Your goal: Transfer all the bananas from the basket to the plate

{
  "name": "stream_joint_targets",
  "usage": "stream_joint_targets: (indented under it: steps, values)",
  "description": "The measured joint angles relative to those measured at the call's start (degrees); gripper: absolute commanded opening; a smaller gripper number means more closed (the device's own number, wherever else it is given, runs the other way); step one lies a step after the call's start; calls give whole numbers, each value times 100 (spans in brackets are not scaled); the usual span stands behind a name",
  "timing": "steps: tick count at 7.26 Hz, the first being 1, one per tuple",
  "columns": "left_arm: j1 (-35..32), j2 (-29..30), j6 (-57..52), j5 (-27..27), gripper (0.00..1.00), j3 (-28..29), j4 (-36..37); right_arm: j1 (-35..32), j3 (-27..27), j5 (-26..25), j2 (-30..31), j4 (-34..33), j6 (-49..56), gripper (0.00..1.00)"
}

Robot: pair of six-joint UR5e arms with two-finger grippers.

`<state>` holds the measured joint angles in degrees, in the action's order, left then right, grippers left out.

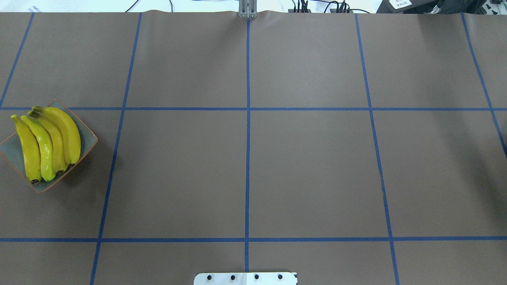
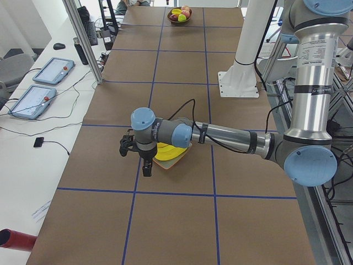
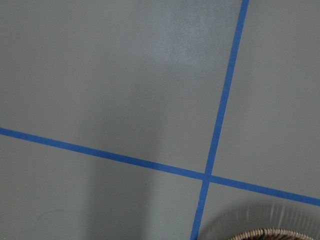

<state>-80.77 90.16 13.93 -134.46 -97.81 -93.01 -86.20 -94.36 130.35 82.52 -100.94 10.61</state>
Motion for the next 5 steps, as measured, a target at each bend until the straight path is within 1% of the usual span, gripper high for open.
stream_joint_targets:
  steps: [1, 2, 5]
  values:
    - [0, -6, -2, -269, 100, 63, -14, -2, -2, 22, 2, -9, 7, 100]
    - [1, 0, -5, -406, 100, 127, -27, -2, -4, 39, 2, -12, 10, 100]
    - [-1, 89, -11, -438, 100, 303, -12, -41, -4, 62, 11, -15, 17, 100]
